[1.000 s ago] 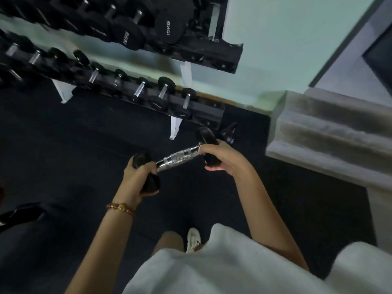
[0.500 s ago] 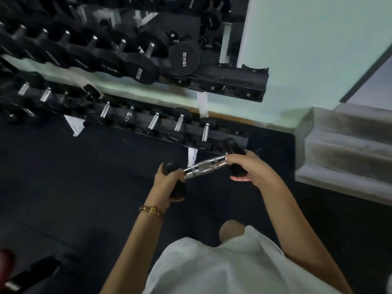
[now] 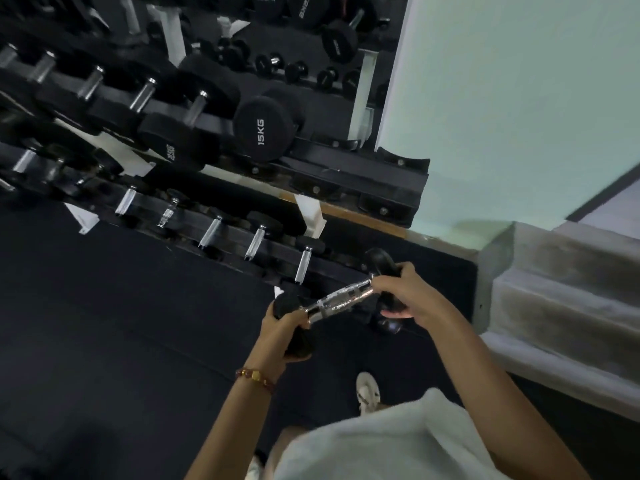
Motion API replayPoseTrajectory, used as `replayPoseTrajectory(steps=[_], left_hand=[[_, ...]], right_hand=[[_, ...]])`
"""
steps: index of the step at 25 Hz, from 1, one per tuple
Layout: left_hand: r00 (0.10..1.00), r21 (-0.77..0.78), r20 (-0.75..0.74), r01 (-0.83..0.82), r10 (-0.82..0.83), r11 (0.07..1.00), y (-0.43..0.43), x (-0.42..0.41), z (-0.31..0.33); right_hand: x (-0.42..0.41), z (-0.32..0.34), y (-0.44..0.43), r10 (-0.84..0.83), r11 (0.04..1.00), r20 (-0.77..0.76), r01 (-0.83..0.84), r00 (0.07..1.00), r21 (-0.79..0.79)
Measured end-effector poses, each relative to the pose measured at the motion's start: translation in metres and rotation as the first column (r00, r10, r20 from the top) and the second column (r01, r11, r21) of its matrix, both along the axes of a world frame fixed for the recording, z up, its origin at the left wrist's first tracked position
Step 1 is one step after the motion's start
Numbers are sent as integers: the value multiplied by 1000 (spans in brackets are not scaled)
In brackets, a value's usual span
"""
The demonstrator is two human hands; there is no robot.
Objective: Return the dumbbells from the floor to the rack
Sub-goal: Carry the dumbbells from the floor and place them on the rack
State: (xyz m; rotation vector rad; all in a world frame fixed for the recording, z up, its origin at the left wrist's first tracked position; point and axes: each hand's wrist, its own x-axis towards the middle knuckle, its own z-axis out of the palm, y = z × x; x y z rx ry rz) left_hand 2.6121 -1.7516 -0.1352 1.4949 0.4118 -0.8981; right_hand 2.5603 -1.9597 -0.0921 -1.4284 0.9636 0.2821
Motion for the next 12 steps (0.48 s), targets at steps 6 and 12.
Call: replayPoseTrajectory(steps=[6,12], left_hand=[[993,96,-121,13,-1,995,-76,27,-66],[984,235,-176,4,38,972,-114,57,-200]], right_hand=[[54,-75,-81,92,995,-81,-94,992,-24],[87,-227,-115,206,969,-222,-231,953,-92]])
